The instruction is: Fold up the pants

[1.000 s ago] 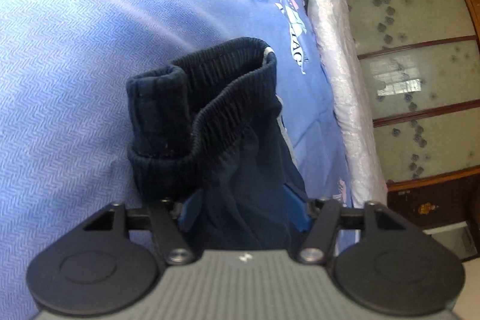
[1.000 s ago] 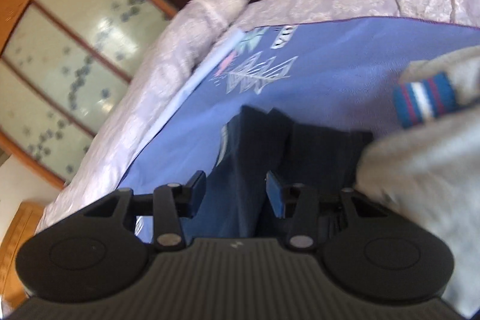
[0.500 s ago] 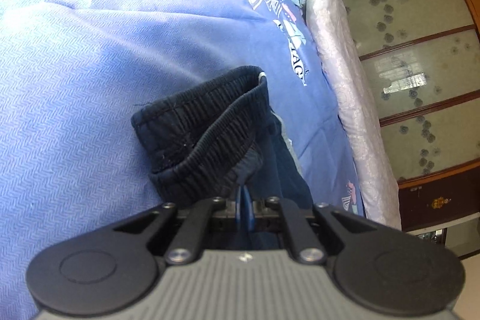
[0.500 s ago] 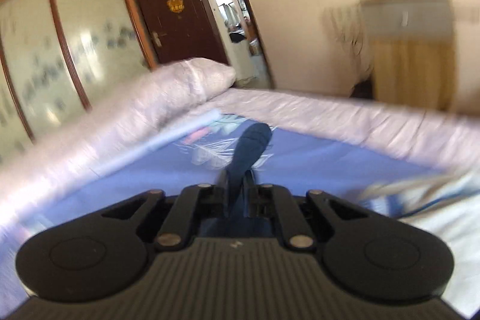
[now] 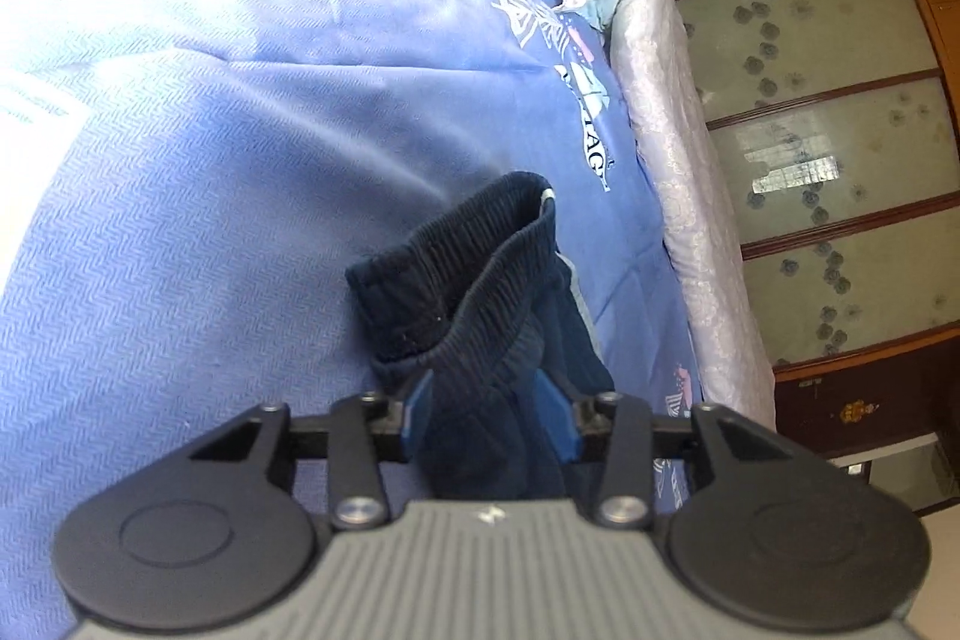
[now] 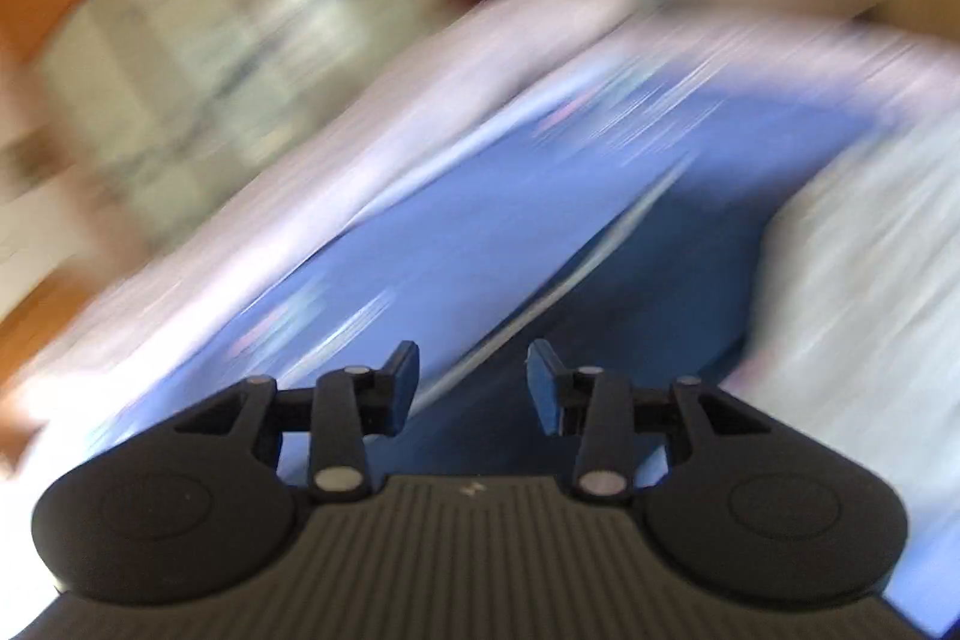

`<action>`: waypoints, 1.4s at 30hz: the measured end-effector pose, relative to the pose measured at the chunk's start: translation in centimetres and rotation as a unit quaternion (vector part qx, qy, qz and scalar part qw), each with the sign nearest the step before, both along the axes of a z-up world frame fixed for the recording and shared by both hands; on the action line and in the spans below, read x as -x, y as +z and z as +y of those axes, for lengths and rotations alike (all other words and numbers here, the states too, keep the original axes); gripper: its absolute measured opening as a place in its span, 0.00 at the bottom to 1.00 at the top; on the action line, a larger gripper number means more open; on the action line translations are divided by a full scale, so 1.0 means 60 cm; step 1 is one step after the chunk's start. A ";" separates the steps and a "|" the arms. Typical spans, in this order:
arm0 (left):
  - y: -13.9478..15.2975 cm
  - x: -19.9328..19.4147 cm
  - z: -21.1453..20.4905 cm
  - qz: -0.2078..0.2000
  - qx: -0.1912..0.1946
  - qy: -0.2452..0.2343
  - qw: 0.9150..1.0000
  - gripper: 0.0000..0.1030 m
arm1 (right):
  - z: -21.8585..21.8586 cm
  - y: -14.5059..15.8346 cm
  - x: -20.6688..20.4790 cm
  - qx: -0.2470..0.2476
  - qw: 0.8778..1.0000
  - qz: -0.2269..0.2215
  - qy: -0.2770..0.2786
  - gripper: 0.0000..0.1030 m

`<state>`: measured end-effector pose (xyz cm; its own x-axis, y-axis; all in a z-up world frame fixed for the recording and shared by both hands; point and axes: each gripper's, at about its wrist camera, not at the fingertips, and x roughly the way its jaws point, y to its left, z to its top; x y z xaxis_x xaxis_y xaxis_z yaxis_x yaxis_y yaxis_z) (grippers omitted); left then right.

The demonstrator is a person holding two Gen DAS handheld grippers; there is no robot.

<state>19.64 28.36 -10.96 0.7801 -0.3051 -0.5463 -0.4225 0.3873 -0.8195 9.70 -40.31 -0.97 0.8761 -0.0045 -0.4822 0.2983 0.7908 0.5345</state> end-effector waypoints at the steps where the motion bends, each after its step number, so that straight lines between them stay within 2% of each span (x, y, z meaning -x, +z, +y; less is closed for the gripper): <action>1: -0.006 -0.002 0.000 0.000 0.009 0.001 1.000 0.41 | 0.046 -0.011 -0.002 -0.026 0.998 0.009 0.061 0.44; 3: -0.016 -0.011 -0.003 0.000 0.021 -0.001 1.000 0.46 | 0.135 -0.037 -0.004 -0.079 0.985 0.018 0.152 0.46; 4: -0.018 -0.014 -0.005 0.002 0.023 -0.001 1.000 0.51 | 0.175 -0.047 -0.005 -0.106 0.977 0.021 0.186 0.47; 6: -0.021 -0.020 -0.007 0.002 0.026 -0.002 1.000 0.58 | 0.241 -0.065 -0.016 -0.153 0.962 0.027 0.225 0.54; 8: -0.023 -0.025 -0.008 -0.002 0.028 -0.004 1.000 0.68 | 0.292 -0.085 -0.033 -0.188 0.953 0.043 0.233 0.58; 11: -0.032 -0.039 -0.014 0.006 0.033 -0.016 0.999 0.79 | 0.328 -0.118 -0.074 -0.236 0.946 0.068 0.211 0.58; 13: -0.039 -0.047 -0.020 0.017 0.036 -0.024 0.999 0.82 | 0.344 -0.138 -0.098 -0.263 0.942 0.098 0.183 0.60; 14: -0.040 -0.049 -0.023 0.018 0.032 -0.025 0.999 0.80 | 0.348 -0.148 -0.107 -0.277 0.940 0.107 0.170 0.60; 15: -0.040 -0.051 -0.025 0.019 0.023 -0.023 0.999 0.77 | 0.352 -0.154 -0.118 -0.287 0.938 0.108 0.161 0.54; 16: -0.040 -0.054 -0.027 0.026 0.014 -0.025 0.999 0.63 | 0.357 -0.155 -0.125 -0.287 0.939 0.104 0.158 0.43; 17: -0.041 -0.058 -0.028 0.038 0.001 -0.026 0.999 0.39 | 0.361 -0.147 -0.126 -0.281 0.940 0.102 0.164 0.09; 19: -0.045 -0.058 -0.021 0.043 -0.008 -0.031 0.999 0.25 | 0.367 -0.136 -0.113 -0.282 0.938 0.093 0.178 0.07; 21: -0.040 -0.043 -0.008 0.028 0.009 -0.027 0.999 0.21 | 0.361 -0.100 -0.080 -0.263 0.943 0.069 0.192 0.06; 24: -0.023 -0.012 0.007 -0.004 0.013 -0.020 1.000 0.20 | 0.347 -0.065 -0.036 -0.253 0.946 0.038 0.201 0.04; 26: -0.032 0.003 0.010 -0.004 0.021 -0.013 1.000 0.20 | 0.342 -0.073 -0.014 -0.250 0.946 0.054 0.198 0.04; 29: -0.065 -0.004 0.003 0.029 0.012 -0.016 0.999 0.23 | 0.359 -0.130 -0.022 -0.231 0.950 0.112 0.181 0.05; 30: -0.074 -0.002 0.007 0.027 0.034 -0.010 0.999 0.25 | 0.359 -0.148 -0.028 -0.226 0.951 0.127 0.167 0.04; 31: -0.075 0.002 0.012 0.026 0.062 0.000 0.998 0.27 | 0.354 -0.163 -0.032 -0.249 0.947 0.129 0.156 0.05; 32: -0.072 0.008 0.016 0.022 0.079 0.004 0.997 0.37 | 0.346 -0.168 -0.029 -0.285 0.939 0.128 0.143 0.10; 33: -0.064 0.017 0.017 0.009 0.080 0.010 0.997 0.44 | 0.341 -0.163 -0.027 -0.302 0.934 0.126 0.140 0.24; 34: -0.055 0.025 0.015 0.004 0.073 0.015 0.997 0.57 | 0.336 -0.153 -0.023 -0.300 0.936 0.118 0.143 0.32; 35: -0.048 0.032 0.012 0.000 0.067 0.017 0.998 0.59 | 0.329 -0.139 -0.016 -0.290 0.940 0.108 0.143 0.47; 36: -0.044 0.036 0.006 -0.009 0.067 0.009 0.998 0.59 | 0.321 -0.127 -0.008 -0.282 0.945 0.096 0.138 0.52; 39: -0.049 0.026 -0.020 -0.014 0.078 -0.023 0.997 0.59 | 0.281 -0.111 0.023 -0.278 0.952 0.076 0.103 0.57; 42: -0.061 -0.006 -0.052 0.009 0.056 -0.051 0.997 0.59 | 0.238 -0.122 0.044 -0.287 0.953 0.084 0.048 0.57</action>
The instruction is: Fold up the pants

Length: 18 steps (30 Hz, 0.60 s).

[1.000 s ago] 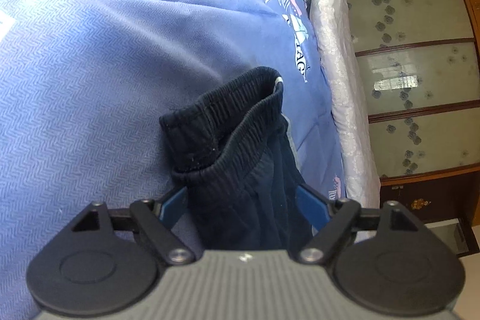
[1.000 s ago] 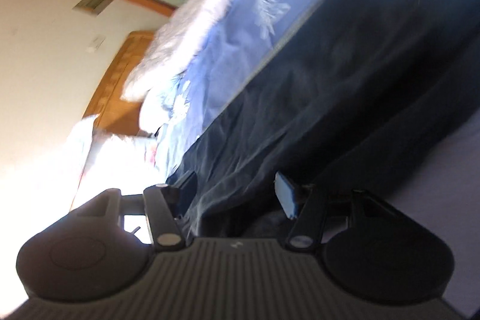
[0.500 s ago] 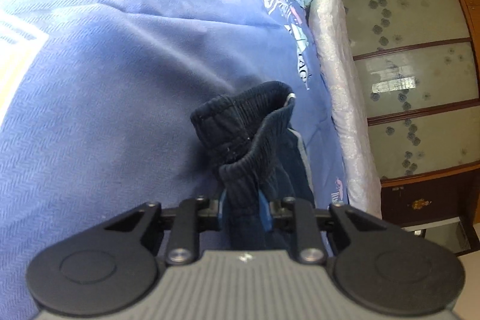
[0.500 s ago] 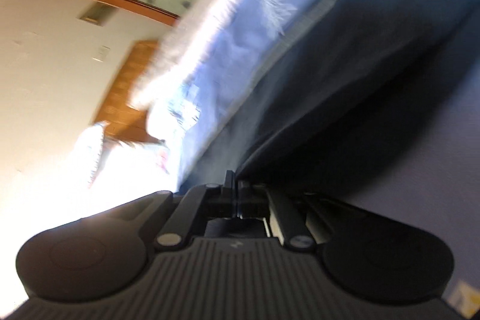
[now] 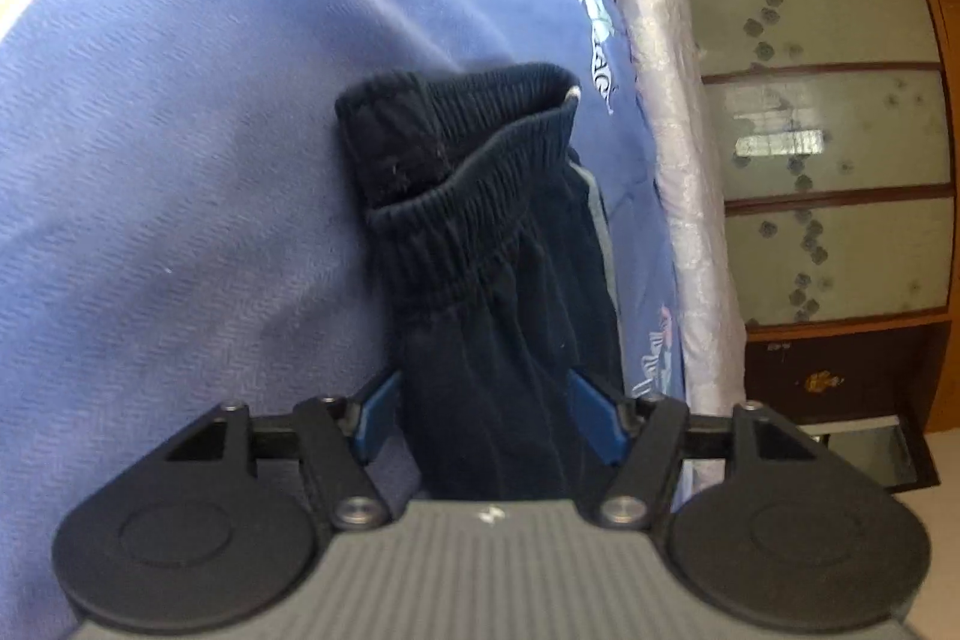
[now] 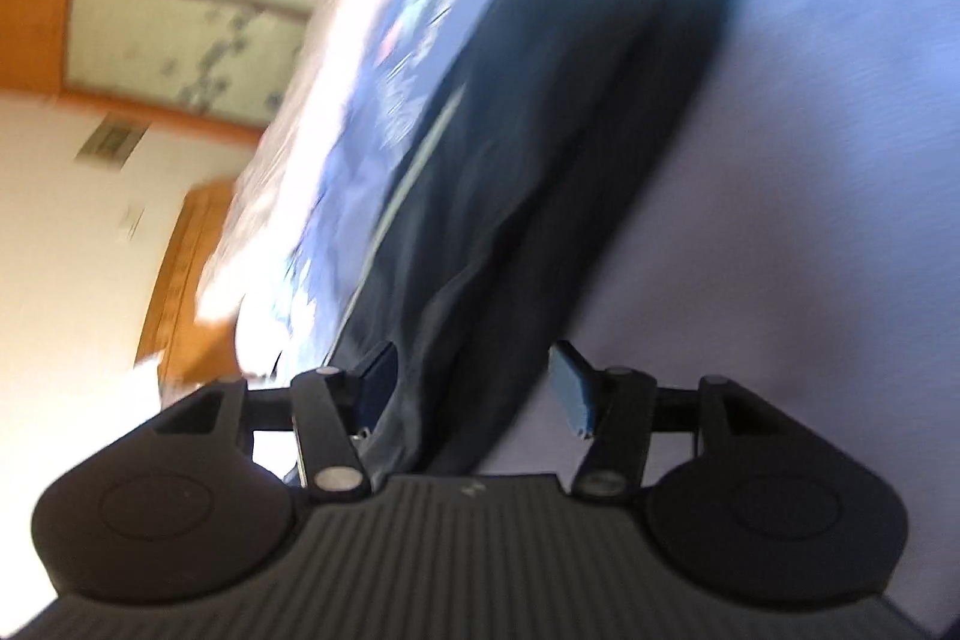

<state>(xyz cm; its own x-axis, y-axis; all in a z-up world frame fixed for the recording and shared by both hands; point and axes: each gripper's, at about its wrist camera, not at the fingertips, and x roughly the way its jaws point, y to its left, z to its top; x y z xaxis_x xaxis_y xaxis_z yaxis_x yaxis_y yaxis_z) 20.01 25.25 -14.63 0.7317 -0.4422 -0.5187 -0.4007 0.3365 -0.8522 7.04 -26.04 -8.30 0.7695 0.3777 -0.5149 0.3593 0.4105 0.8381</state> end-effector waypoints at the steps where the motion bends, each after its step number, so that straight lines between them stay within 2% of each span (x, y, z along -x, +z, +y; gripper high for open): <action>1: -0.004 -0.011 -0.007 0.001 -0.007 -0.004 1.000 0.59 | -0.013 -0.004 0.002 0.001 1.000 0.011 -0.017 0.57; 5: 0.001 -0.043 -0.021 0.001 -0.020 -0.002 1.000 0.59 | -0.035 -0.015 -0.008 -0.012 0.998 0.007 -0.059 0.57; 7: 0.001 -0.053 -0.024 0.000 -0.025 0.000 1.000 0.55 | -0.025 -0.018 -0.033 -0.011 0.998 0.003 -0.062 0.58; 8: 0.000 -0.057 -0.024 0.002 -0.031 0.000 1.000 0.39 | -0.021 -0.020 -0.047 -0.011 0.998 0.000 -0.061 0.59; 10: -0.009 -0.061 -0.021 0.019 -0.040 0.001 0.999 0.17 | -0.022 -0.020 -0.065 -0.003 0.998 -0.008 -0.064 0.59; 11: -0.016 -0.059 -0.015 0.021 -0.021 0.006 1.000 0.15 | -0.019 -0.017 -0.070 0.003 0.998 -0.010 -0.064 0.58; 13: -0.019 -0.049 -0.003 0.020 0.016 0.019 0.999 0.14 | -0.007 -0.010 -0.085 0.026 0.998 -0.003 -0.059 0.43; 14: -0.013 -0.045 0.002 0.012 0.020 0.022 0.999 0.13 | -0.004 -0.009 -0.081 0.038 0.998 0.005 -0.053 0.19; 18: 0.036 -0.032 0.023 -0.031 0.025 0.028 0.999 0.11 | -0.022 0.016 -0.040 0.032 0.998 -0.005 -0.045 0.12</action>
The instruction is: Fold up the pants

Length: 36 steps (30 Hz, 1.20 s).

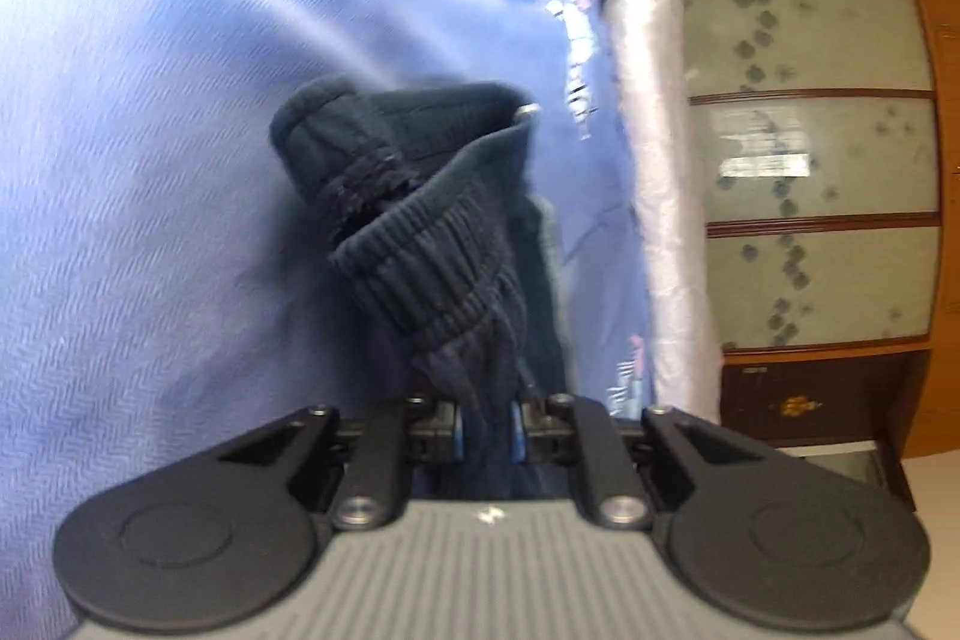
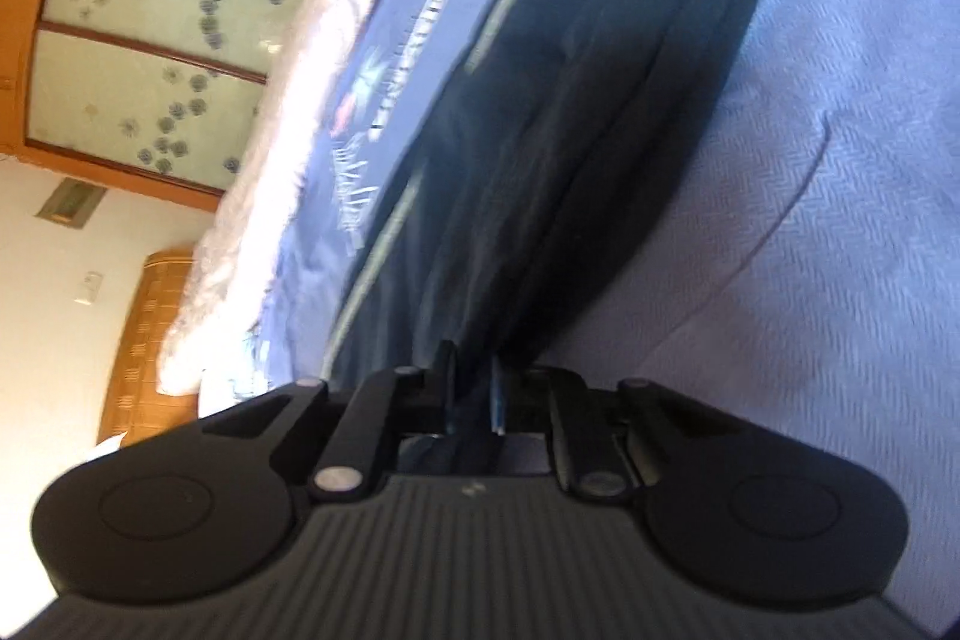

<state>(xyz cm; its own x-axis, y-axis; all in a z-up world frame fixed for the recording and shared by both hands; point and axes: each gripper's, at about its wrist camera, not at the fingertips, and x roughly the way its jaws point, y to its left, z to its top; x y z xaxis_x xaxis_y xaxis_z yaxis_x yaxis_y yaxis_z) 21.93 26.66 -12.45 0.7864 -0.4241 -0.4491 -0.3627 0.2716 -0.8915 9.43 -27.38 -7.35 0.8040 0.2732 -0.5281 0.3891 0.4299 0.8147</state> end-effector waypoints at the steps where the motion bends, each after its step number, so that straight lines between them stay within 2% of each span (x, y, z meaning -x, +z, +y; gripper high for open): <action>1: 0.016 0.004 0.008 -0.011 -0.005 0.004 1.000 0.11 | 0.001 0.009 0.007 0.006 1.000 -0.008 0.006 0.12; 5: 0.069 0.047 0.071 -0.045 -0.032 0.047 0.997 0.11 | 0.049 0.047 -0.011 0.002 0.998 -0.039 0.049 0.12; 8: 0.086 0.106 0.142 -0.039 -0.055 0.089 0.994 0.11 | 0.120 0.065 -0.016 0.000 0.994 -0.039 0.104 0.12; 11: 0.072 0.163 0.197 0.001 -0.079 0.117 0.990 0.12 | 0.183 0.045 -0.002 -0.021 0.988 -0.018 0.151 0.12; 13: 0.045 0.185 0.215 0.038 -0.076 0.110 0.990 0.15 | 0.208 0.016 0.003 -0.027 0.985 0.013 0.168 0.16; 15: 0.012 0.198 0.216 0.066 -0.063 0.100 0.991 0.18 | 0.205 -0.022 0.010 -0.038 0.985 0.062 0.159 0.28; 17: -0.007 0.221 0.204 0.068 -0.053 0.115 0.990 0.32 | 0.177 -0.058 0.017 -0.095 0.982 0.089 0.138 0.29; 19: -0.012 0.242 0.191 0.059 -0.045 0.124 0.989 0.37 | 0.136 -0.063 0.037 -0.128 0.983 0.079 0.109 0.30; 20: -0.015 0.252 0.185 0.055 -0.038 0.125 0.990 0.37 | 0.110 -0.053 0.049 -0.122 0.986 0.064 0.096 0.30; 22: -0.017 0.273 0.174 0.052 -0.025 0.131 0.990 0.37 | 0.050 -0.028 0.076 -0.087 0.994 0.034 0.059 0.34; 24: -0.010 0.289 0.166 0.050 -0.028 0.136 0.989 0.37 | -0.026 -0.010 0.115 -0.052 0.999 0.013 0.008 0.40; 26: 0.004 0.304 0.158 0.054 -0.048 0.142 0.987 0.37 | -0.100 0.006 0.137 -0.011 0.999 0.007 -0.048 0.40; 29: 0.032 0.326 0.141 0.045 -0.061 0.143 0.987 0.37 | -0.200 0.030 0.149 0.045 0.992 -0.001 -0.114 0.40; 32: 0.072 0.322 0.095 0.013 -0.082 0.095 0.992 0.37 | -0.270 0.049 0.120 0.112 0.983 -0.006 -0.146 0.40; 36: 0.114 0.246 -0.003 -0.043 -0.101 -0.017 0.994 0.37 | -0.334 0.028 0.060 0.158 0.977 0.014 -0.140 0.48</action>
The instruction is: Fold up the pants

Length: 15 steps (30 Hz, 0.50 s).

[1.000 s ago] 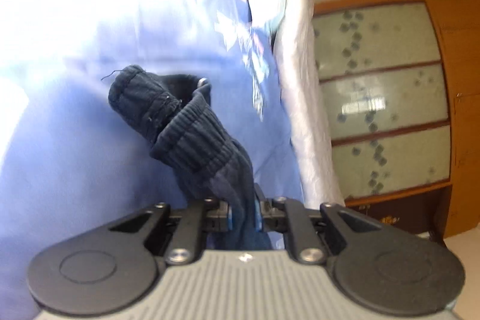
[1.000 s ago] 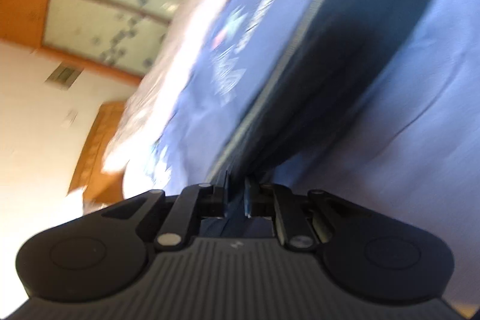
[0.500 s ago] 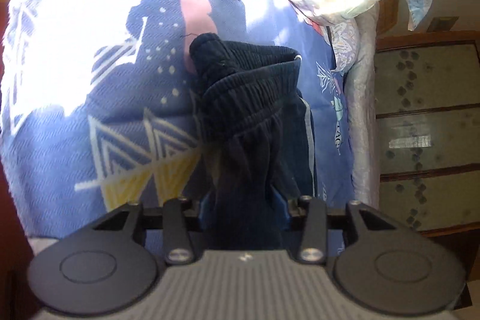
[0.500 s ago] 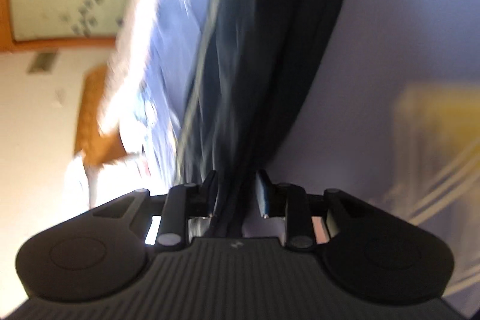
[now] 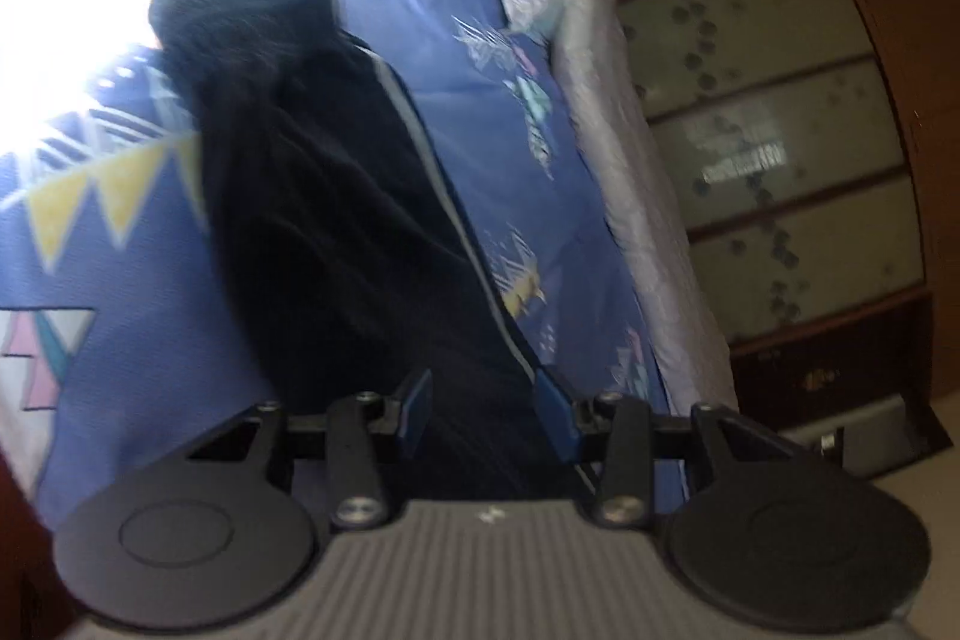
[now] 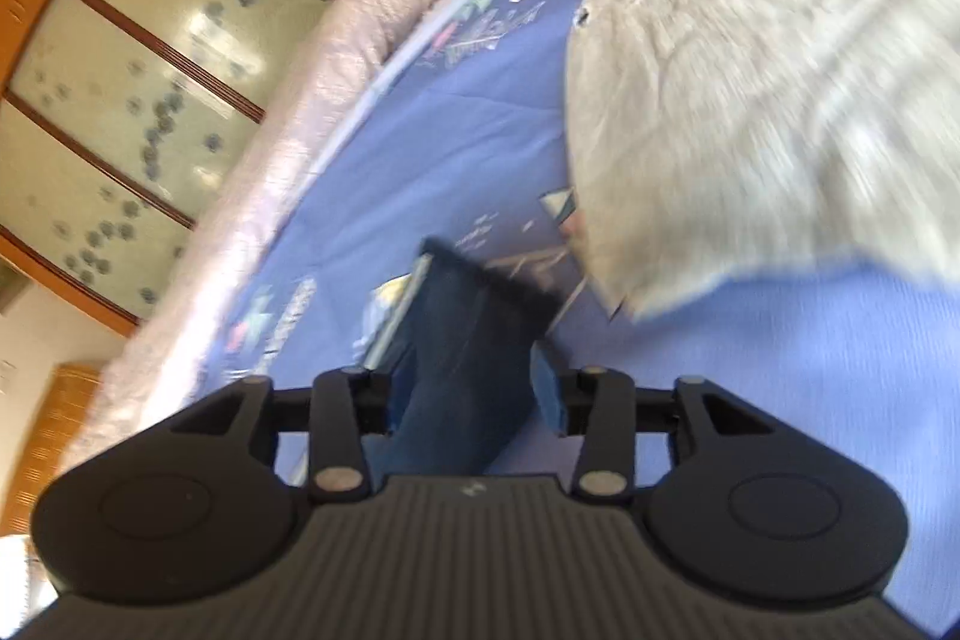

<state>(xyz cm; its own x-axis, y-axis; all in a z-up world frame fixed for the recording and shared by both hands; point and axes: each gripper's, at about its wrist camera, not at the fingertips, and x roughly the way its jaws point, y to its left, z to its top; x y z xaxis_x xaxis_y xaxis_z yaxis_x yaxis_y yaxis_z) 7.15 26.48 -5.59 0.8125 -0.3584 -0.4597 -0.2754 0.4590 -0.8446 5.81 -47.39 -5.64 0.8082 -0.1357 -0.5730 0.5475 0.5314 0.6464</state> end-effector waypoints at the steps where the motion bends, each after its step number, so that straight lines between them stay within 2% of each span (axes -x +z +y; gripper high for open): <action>1: 0.006 -0.024 -0.028 -0.008 -0.008 -0.028 1.000 0.37 | -0.008 -0.013 -0.015 0.003 1.000 0.010 0.007 0.48; 4: 0.010 -0.098 -0.118 -0.020 -0.040 -0.109 0.993 0.40 | -0.030 -0.042 -0.049 -0.021 0.998 0.037 0.043 0.49; 5: 0.004 -0.123 -0.145 -0.019 -0.049 -0.129 0.990 0.40 | -0.042 -0.042 -0.040 -0.025 0.998 0.036 0.054 0.46; 6: -0.006 -0.144 -0.168 -0.012 -0.054 -0.143 0.988 0.40 | -0.042 -0.042 -0.039 -0.015 0.998 0.036 0.058 0.27; 7: -0.021 -0.164 -0.189 -0.002 -0.054 -0.158 0.986 0.40 | -0.044 -0.035 -0.043 -0.008 0.997 0.043 0.066 0.19; 9: -0.054 -0.196 -0.224 0.020 -0.049 -0.181 0.982 0.40 | -0.048 -0.013 -0.031 -0.002 0.997 0.022 0.073 0.15; 11: -0.085 -0.213 -0.250 0.047 -0.057 -0.194 0.978 0.40 | -0.038 0.030 -0.039 0.034 0.996 0.001 0.081 0.14; 14: -0.114 -0.213 -0.278 0.069 -0.099 -0.206 0.971 0.37 | -0.036 0.085 -0.052 0.092 0.991 -0.033 0.097 0.13; 15: -0.116 -0.209 -0.281 0.058 -0.113 -0.205 0.970 0.37 | -0.036 0.088 -0.062 0.112 0.989 -0.024 0.099 0.13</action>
